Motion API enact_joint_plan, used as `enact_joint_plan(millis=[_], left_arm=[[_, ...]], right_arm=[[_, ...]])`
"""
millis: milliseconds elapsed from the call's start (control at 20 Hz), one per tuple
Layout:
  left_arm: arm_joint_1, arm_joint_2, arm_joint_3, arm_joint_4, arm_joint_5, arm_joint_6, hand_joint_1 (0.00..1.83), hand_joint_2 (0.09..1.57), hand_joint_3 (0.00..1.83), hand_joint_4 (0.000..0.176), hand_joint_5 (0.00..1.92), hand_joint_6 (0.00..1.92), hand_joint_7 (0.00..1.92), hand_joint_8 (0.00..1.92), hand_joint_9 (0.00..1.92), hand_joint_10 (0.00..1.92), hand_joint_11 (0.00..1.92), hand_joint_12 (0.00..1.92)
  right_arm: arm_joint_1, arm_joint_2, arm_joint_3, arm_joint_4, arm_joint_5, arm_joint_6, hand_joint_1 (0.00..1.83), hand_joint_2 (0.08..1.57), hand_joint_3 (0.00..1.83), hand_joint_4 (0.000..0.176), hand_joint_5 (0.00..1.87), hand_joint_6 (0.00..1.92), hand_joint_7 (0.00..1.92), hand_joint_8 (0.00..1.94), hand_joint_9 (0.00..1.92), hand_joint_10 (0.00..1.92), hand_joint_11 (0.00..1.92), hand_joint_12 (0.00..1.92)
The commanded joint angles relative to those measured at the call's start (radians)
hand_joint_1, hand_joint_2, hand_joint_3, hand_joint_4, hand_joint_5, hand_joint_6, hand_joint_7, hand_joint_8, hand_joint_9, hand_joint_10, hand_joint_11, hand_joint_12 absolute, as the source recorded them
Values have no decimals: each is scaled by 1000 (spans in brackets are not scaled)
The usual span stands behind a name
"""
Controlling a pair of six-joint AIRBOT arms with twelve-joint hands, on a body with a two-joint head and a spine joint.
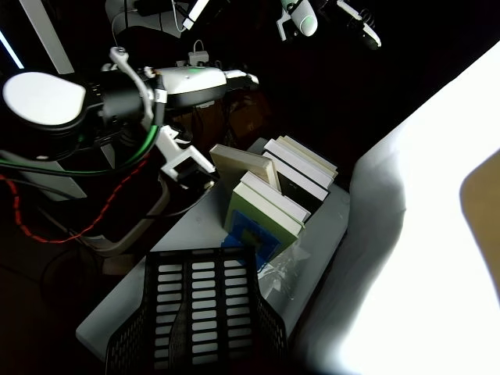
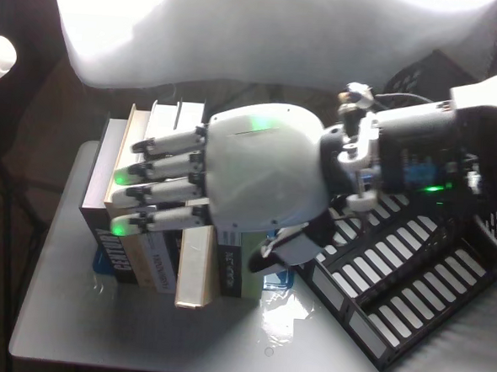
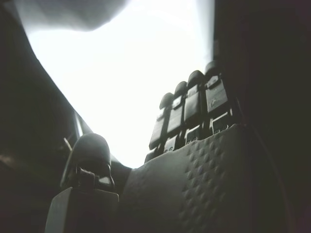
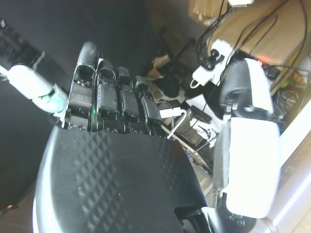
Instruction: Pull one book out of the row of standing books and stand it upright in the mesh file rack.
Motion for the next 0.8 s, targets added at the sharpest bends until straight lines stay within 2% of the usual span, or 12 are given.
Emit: enact_joint_plan(millis=[0,50,100,150,200,350,400,450,500,550,650,750], left_arm=[[-7,13,5,-13,-119,-4,0,1384,5,12,0,0,0,0,0,0,0,0],[-7,13,6,-13,-119,-4,0,1382,4,13,0,0,0,0,0,0,0,0],[-7,13,6,-13,-117,-4,0,1383,5,9,4,2,0,0,0,0,0,0],[-7,13,6,-13,-115,-4,0,1381,3,14,7,3,0,0,0,0,0,0],[-6,13,6,-13,-115,-4,0,1385,5,2,15,6,0,0,0,0,0,0],[-6,13,6,-13,-113,-4,0,1391,7,0,20,8,0,0,0,0,0,0],[-6,12,6,-13,-112,-4,0,1391,6,0,18,7,0,0,0,0,0,0],[-6,12,6,-13,-112,-4,0,1389,5,0,17,7,0,0,0,0,0,0],[-6,11,6,-13,-111,-4,0,1390,5,2,15,6,0,0,0,0,0,0],[-6,11,5,-13,-110,-4,0,1402,10,0,16,6,0,0,0,0,0,0],[-5,11,5,-12,-108,-4,0,1403,10,15,10,3,0,0,0,0,0,0],[-4,11,4,-12,-105,-4,0,1402,8,15,7,2,0,0,0,0,0,0]], right_arm=[[8,-10,8,46,23,-7,644,971,0,0,0,0,0,0,0,0,0,134],[6,-33,24,43,16,-7,652,1003,7,0,0,0,0,0,0,0,0,31],[3,-51,37,36,5,-7,656,1029,17,0,0,0,0,0,0,0,12,17],[0,-71,49,22,-8,-7,643,1045,22,0,0,0,0,0,0,0,2,9],[-3,-85,55,8,-19,-7,687,1033,14,0,0,0,0,0,0,0,0,1],[-25,-125,73,-46,-46,-7,792,1031,8,0,0,0,0,0,0,0,0,0],[-31,-137,79,-73,-55,-7,725,1037,10,0,7,3,1,0,21,8,0,0],[-37,-149,86,-104,-62,-7,777,1012,4,0,148,29,130,17,175,4,0,584],[-42,-160,93,-132,-70,-7,763,1035,16,0,133,15,147,14,171,0,0,704],[-45,-169,100,-151,-83,-7,759,1041,18,0,130,12,150,13,169,0,0,728],[-47,-180,109,-179,-93,-7,758,1042,18,0,129,11,151,12,169,0,0,734],[-49,-194,116,-221,-114,-7,758,1043,17,0,129,10,152,12,169,0,0,734]])
